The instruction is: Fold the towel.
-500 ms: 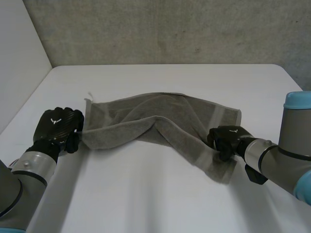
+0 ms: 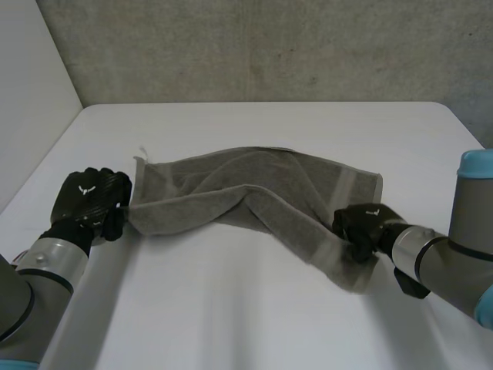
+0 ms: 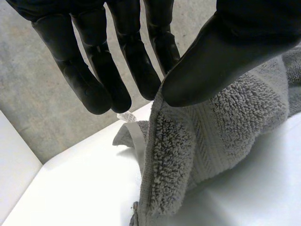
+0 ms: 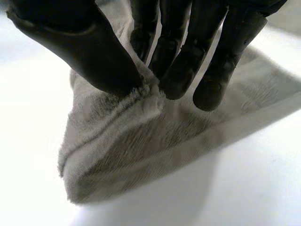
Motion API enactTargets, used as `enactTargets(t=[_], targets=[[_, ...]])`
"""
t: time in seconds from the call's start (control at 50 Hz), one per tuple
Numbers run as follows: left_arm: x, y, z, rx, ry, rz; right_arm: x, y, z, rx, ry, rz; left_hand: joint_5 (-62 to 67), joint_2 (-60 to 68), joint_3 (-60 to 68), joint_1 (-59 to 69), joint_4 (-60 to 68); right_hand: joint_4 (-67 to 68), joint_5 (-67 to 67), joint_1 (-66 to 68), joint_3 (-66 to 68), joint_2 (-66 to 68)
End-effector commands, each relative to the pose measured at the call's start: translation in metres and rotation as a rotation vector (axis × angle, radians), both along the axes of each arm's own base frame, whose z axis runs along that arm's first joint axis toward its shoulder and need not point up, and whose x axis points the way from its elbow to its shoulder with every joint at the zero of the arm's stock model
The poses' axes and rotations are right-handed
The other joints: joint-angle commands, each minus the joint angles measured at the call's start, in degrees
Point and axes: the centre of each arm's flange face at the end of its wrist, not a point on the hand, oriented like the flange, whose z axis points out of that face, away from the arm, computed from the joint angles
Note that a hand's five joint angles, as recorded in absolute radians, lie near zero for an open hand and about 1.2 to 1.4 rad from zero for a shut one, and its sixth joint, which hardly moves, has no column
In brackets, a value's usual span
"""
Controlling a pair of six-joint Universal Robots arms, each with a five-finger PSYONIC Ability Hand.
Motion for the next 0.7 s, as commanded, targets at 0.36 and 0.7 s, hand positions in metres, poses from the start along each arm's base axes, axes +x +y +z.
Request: enactTargets(t=[0.36,0.7], targets=[[0.022,0.018,0.1,-0.209,0.029,0.027,-0.05,0.037,0.165,-0.555,0.127,-0.023,-14.2,-5.0,-8.8,-2.7,-6.9,3.4,3.4,4.2,3.8,4.8],[0.029,0.051,0.058,-0.015,-0.071,0.004,-0.081,0.037,0.135,-0.509,0.256,-0.03,-14.2,-5.0,-8.8,-2.7,-6.9,3.4,3.4,4.2,3.8,4.8]])
